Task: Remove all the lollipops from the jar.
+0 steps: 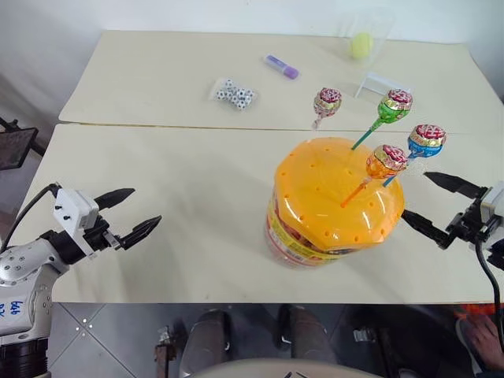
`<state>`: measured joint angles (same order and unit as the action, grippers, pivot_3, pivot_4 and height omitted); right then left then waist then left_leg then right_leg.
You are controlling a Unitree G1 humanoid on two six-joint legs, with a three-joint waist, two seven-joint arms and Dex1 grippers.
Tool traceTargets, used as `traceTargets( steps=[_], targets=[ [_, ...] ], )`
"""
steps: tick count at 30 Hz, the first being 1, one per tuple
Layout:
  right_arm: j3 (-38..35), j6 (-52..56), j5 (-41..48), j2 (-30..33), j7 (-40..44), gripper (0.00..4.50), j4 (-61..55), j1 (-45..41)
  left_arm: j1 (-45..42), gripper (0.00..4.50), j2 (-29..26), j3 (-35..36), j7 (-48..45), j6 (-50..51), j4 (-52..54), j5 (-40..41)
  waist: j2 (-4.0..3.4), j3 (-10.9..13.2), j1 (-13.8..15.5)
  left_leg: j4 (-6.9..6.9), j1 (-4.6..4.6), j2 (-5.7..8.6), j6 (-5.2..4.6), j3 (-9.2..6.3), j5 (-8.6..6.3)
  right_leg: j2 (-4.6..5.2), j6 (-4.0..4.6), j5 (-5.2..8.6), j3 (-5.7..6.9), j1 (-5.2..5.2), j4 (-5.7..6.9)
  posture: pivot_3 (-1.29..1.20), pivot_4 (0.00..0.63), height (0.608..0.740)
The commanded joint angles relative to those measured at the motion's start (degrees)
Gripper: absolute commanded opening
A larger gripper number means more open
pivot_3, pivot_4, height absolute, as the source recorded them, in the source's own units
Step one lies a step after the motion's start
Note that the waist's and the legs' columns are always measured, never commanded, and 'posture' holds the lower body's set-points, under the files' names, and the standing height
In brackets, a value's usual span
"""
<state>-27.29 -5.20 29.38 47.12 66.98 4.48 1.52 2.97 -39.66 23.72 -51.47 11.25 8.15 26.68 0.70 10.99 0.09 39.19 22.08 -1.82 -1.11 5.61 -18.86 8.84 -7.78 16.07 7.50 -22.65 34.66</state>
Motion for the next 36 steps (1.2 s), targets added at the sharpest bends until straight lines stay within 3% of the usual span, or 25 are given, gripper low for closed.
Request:
traceTargets(
  steps=[1, 3, 6, 10, 14, 18, 22, 25, 33, 36],
  targets=[
    [-2.9, -0.6, 2.2, 0.7, 1.3, 4.48, -1.5, 0.6, -1.7, 4.5, -1.6, -0.4, -1.7, 1.4, 2.0, 2.4, 0.0, 0.0, -0.1, 0.0, -0.01, 0.0, 0.0, 0.01, 0.0, 0.0, 0.0, 0.0, -0.01, 0.0, 0.0, 0.0, 0.15, 0.74],
    [-4.2, -0.1, 4.2, -0.2, 1.0, 4.48, -3.0, 1.1, -4.3, 4.5, -1.7, -0.5, -2.1, 5.6, 2.7, 6.4, 0.0, 0.0, 0.0, 0.0, -0.01, -0.01, 0.0, 0.02, 0.01, -0.01, 0.0, 0.0, -0.01, 0.0, 0.02, 0.0, 0.15, 0.74],
    [-9.4, 4.4, 12.0, -2.9, -1.2, 4.48, -9.5, 4.7, -13.3, 4.5, -3.2, -2.2, -6.0, 16.9, 3.8, 18.5, -0.05, 0.0, 1.2, 0.03, -0.01, -0.08, 0.01, -0.04, 0.02, 0.0, 0.0, 0.0, -0.03, 0.0, 0.08, 0.0, 0.15, 0.74],
    [-15.5, 6.9, 20.9, -8.5, -4.6, 4.48, -20.1, 10.8, -26.0, 4.5, -3.9, -5.6, -8.0, 27.3, 0.7, 26.1, -0.06, 0.0, 1.5, 0.06, -0.02, 0.03, 0.03, -0.11, 0.02, -0.01, 0.0, 0.0, -0.03, 0.05, 0.15, 0.0, 0.15, 0.74],
    [-20.3, 10.3, 30.4, -13.6, -9.1, 4.48, -32.2, 19.0, -39.4, 4.5, -2.6, -12.1, -11.7, 31.6, -3.9, 26.3, -0.09, 0.0, 1.8, 0.06, -0.02, 0.03, 0.07, -0.1, 0.02, -0.13, 0.0, 0.0, -0.06, 0.06, 0.15, 0.0, 0.15, 0.74],
    [-22.9, 13.1, 45.3, -18.8, -9.3, 4.48, -43.3, 28.4, -54.1, 4.5, 2.3, -20.9, -14.9, 31.3, -13.1, 20.2, -0.09, 0.0, 1.6, 0.07, -0.05, 0.03, 0.08, -0.03, 0.04, -0.22, 0.0, 0.0, -0.14, 0.09, 0.1, 0.0, 0.15, 0.74],
    [-22.0, 11.1, 44.0, -21.7, -10.3, 4.48, -47.6, 30.4, -64.0, 4.5, 6.3, -26.3, -18.1, 32.3, -21.6, 16.0, -0.01, 0.0, 1.4, 0.06, -0.05, 0.03, 0.08, 0.37, 0.04, -0.27, 0.0, 0.0, -0.18, 0.1, 0.01, 0.0, 0.15, 0.74],
    [-21.0, 9.7, 39.2, -22.1, -6.2, 4.48, -47.4, 32.1, -69.4, 4.5, 10.0, -31.1, -21.4, 32.8, -25.6, 12.7, -0.01, 0.0, 1.2, -0.02, -0.07, 0.03, 0.05, 0.48, 0.02, -0.29, -0.01, 0.0, -0.45, -0.04, -0.03, 0.0, 0.15, 0.74],
    [-22.5, 9.2, 37.6, -19.8, -3.8, 4.48, -44.2, 32.2, -72.1, 4.5, 16.1, -31.7, -23.1, 33.1, -26.5, 11.1, -0.01, 0.0, 1.4, 0.02, -0.03, 0.01, 0.04, 0.77, 0.02, -0.31, 0.0, 0.0, -0.57, -0.13, -0.02, 0.0, 0.15, 0.74],
    [-22.7, 9.2, 37.7, -19.4, -3.5, 4.5, -44.0, 32.3, -72.4, 3.89, 17.5, -31.7, -22.2, 33.0, -26.6, 10.1, 0.0, 0.0, 1.6, 0.04, -0.02, 0.02, 0.03, 0.74, 0.02, -0.3, 0.0, 0.0, -0.58, -0.13, -0.01, 0.0, 0.15, 0.74]
  ],
)
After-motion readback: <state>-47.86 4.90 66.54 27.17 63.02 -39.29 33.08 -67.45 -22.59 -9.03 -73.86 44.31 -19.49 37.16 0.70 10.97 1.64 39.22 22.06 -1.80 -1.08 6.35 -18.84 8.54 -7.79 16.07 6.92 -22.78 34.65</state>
